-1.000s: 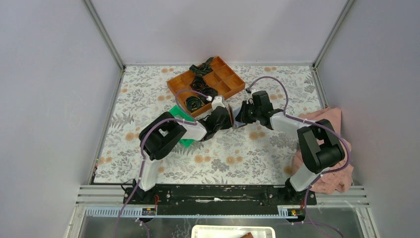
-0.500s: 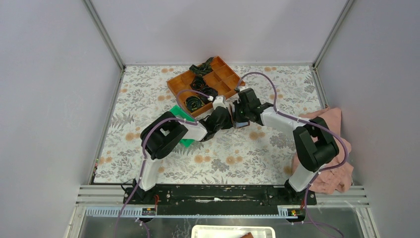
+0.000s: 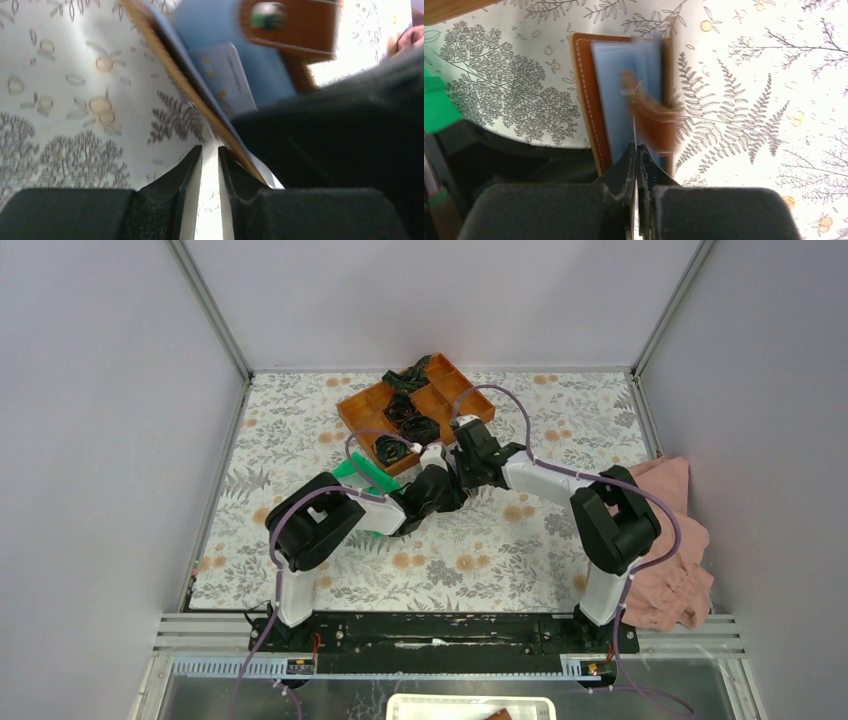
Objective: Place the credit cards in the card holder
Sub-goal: Open the card holder at the center of the board.
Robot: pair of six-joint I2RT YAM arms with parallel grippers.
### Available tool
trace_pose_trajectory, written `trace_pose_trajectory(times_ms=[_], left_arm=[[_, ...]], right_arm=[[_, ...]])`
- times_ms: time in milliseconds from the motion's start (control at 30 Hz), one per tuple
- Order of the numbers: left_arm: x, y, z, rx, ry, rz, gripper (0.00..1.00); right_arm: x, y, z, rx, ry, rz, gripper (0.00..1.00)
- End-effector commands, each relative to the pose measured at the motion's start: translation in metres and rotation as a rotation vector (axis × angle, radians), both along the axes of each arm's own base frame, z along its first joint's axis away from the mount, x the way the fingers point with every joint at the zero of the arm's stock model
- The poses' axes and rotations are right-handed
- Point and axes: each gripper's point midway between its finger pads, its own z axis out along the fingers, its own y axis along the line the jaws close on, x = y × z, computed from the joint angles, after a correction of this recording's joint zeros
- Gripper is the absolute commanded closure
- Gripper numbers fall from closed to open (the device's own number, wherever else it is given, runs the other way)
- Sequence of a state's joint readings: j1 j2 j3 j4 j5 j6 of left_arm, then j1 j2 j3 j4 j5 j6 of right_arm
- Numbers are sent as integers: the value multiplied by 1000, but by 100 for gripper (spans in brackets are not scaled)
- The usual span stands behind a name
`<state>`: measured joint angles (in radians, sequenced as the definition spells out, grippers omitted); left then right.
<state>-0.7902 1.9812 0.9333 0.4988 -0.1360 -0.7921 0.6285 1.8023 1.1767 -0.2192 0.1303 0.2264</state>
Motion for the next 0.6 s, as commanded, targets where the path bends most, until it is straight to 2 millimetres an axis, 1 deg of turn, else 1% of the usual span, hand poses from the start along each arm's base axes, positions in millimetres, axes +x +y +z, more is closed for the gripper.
trace_pose_trajectory(times_ms=[0,167,300,433,500,567], left_arm=[[-52,20,-35,101,144,-64,73],[-58,32,-23,107,146,-42,72],[-60,42,-6,118,119,-12,72],[-49,53,20,107,50,72,72],[-42,55,33,97,16,107,72],[-36,56,42,89,-10,135,72]], right_arm=[[-16,18,-23,-29,61,61,100],[-19,22,-33,-64,74,74,100],[-22,22,-40,-81,88,78,100],[-24,21,-41,-76,90,71,100],[-24,23,-39,-65,92,76,100],[-24,25,-37,-54,89,78,100]])
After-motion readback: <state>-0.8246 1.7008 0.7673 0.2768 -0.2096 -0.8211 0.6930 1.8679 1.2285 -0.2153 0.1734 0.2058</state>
